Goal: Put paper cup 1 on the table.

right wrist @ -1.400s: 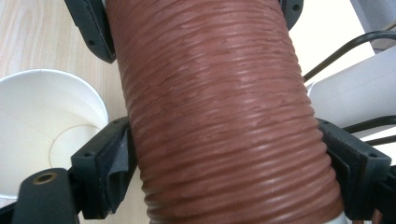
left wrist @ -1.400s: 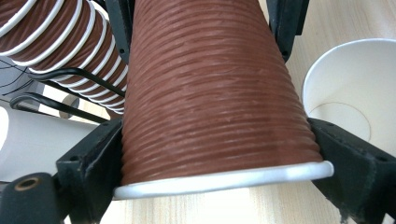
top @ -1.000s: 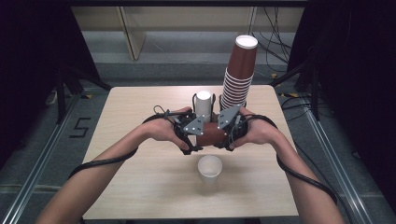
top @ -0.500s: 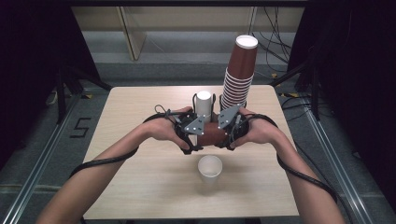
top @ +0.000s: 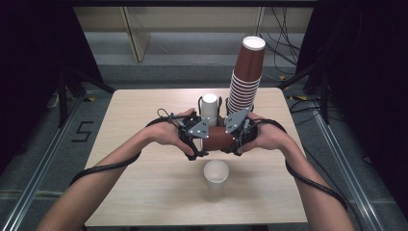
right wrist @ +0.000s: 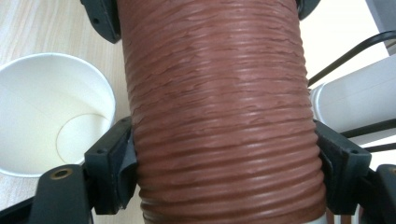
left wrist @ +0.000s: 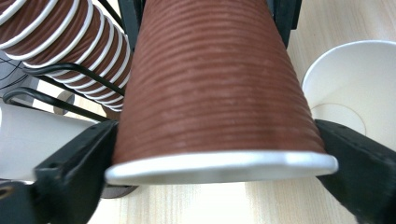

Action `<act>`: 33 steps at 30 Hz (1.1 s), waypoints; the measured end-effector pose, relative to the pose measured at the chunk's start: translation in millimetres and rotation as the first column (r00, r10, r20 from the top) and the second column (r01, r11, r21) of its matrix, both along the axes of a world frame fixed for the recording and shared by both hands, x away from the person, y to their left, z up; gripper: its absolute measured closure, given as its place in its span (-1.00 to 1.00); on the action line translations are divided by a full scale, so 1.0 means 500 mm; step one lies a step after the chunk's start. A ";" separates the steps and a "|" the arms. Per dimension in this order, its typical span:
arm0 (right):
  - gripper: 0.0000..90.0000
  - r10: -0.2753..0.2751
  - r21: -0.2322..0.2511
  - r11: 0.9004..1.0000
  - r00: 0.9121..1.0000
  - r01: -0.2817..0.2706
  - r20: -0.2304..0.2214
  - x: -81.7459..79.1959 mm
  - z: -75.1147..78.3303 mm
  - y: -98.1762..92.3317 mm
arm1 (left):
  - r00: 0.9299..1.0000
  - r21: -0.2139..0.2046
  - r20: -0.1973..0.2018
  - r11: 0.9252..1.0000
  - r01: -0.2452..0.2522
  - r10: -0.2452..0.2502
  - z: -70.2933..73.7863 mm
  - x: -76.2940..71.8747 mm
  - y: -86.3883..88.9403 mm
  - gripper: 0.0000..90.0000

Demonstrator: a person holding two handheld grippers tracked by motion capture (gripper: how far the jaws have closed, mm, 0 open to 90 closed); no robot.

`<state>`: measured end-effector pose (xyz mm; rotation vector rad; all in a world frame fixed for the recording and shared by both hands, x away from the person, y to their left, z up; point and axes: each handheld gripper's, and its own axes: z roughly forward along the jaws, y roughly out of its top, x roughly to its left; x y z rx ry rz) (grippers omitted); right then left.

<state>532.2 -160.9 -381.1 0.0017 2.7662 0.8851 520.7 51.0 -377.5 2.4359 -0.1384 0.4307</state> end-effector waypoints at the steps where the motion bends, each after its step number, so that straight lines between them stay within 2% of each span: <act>1: -0.51 -0.004 0.006 1.000 1.000 0.004 0.002 0.000 0.001 -0.002 | 1.000 -0.017 0.001 1.000 -0.003 0.003 -0.001 -0.001 0.001 -0.96; 2: -0.51 -0.008 0.012 1.000 1.000 0.008 0.000 -0.001 0.001 -0.003 | 1.000 -0.035 -0.007 0.999 -0.012 0.012 -0.002 -0.002 0.001 -0.98; 3: -0.51 -0.010 0.022 1.000 1.000 0.010 0.004 -0.001 0.001 -0.005 | 1.000 -0.025 0.001 1.000 -0.006 0.006 0.000 -0.002 0.003 -1.00; 6: -0.51 -0.014 0.042 0.999 1.000 0.013 0.004 -0.002 0.000 -0.008 | 1.000 -0.033 0.007 0.999 -0.016 0.016 0.001 -0.003 0.006 -1.00; 9: -0.51 -0.021 0.050 0.999 1.000 0.020 0.013 -0.004 -0.001 -0.011 | 1.000 -0.042 -0.004 0.999 -0.030 0.030 0.002 -0.005 0.009 -1.00; 10: -0.51 -0.018 0.057 0.998 1.000 0.018 0.001 -0.006 -0.002 -0.011 | 0.999 -0.038 -0.004 0.999 -0.033 0.033 0.001 -0.005 0.010 -1.00; 14: -0.51 -0.022 0.062 0.998 1.000 0.022 0.004 -0.006 -0.003 -0.017 | 0.999 -0.052 -0.011 0.997 -0.053 0.053 0.002 -0.006 0.012 -1.00; 15: -0.51 -0.008 0.061 0.998 0.999 0.005 0.036 -0.003 -0.001 -0.020 | 0.999 -0.054 -0.010 0.997 -0.052 0.052 0.002 -0.006 0.013 -1.00; 18: -0.51 -0.029 0.069 0.997 1.000 0.028 0.010 -0.006 -0.003 -0.026 | 0.999 -0.063 -0.010 0.997 -0.050 0.050 0.002 -0.006 0.016 -1.00; 20: -0.51 -0.026 0.074 0.997 0.999 0.024 0.023 -0.006 -0.003 -0.030 | 0.998 -0.078 -0.015 0.995 -0.058 0.057 0.001 -0.008 0.018 -1.00; 23: -0.51 -0.038 0.090 0.995 0.999 0.036 0.012 -0.008 -0.005 -0.035 | 0.999 -0.080 -0.013 0.995 -0.050 0.050 0.004 -0.008 0.025 -1.00; 24: -0.51 -0.036 0.096 0.995 0.999 0.034 0.023 -0.007 -0.004 -0.038 | 0.998 -0.086 -0.020 0.995 -0.055 0.054 0.003 -0.009 0.027 -1.00; 25: -0.51 -0.052 0.103 0.993 0.999 0.051 0.008 -0.009 -0.004 -0.040 | 0.998 -0.088 -0.015 0.994 -0.058 0.057 0.003 -0.010 0.030 -1.00; 26: -0.51 -0.040 0.110 0.993 0.999 0.038 0.018 -0.007 -0.003 -0.042 | 0.999 -0.081 -0.013 0.995 -0.054 0.053 0.002 -0.010 0.033 -1.00; 27: -0.51 -0.044 0.115 0.993 0.999 0.041 0.026 -0.007 -0.002 -0.044 | 0.998 -0.094 -0.018 0.994 -0.058 0.057 -0.001 -0.012 0.034 -1.00; 28: -0.51 -0.053 0.118 0.992 0.998 0.051 0.017 -0.008 -0.002 -0.046 | 0.999 -0.080 -0.005 0.995 -0.055 0.054 0.000 -0.011 0.037 -1.00; 29: -0.51 -0.040 0.123 0.992 0.999 0.036 0.035 -0.006 -0.001 -0.048 | 0.998 -0.087 -0.005 0.994 -0.063 0.063 -0.001 -0.011 0.040 -1.00; 30: -0.51 -0.059 0.127 0.990 0.998 0.056 0.019 -0.009 -0.002 -0.050 | 0.997 -0.100 -0.011 0.992 -0.075 0.074 -0.002 -0.011 0.041 -1.00; 31: -0.51 -0.060 0.131 0.990 0.998 0.057 0.019 -0.010 -0.002 -0.052 | 0.997 -0.094 -0.013 0.993 -0.071 0.070 -0.001 -0.010 0.046 -1.00; 33: -0.51 -0.074 0.144 0.987 0.997 0.070 0.022 -0.010 -0.003 -0.058 | 0.996 -0.129 -0.024 0.988 -0.087 0.085 -0.007 -0.011 0.049 -1.00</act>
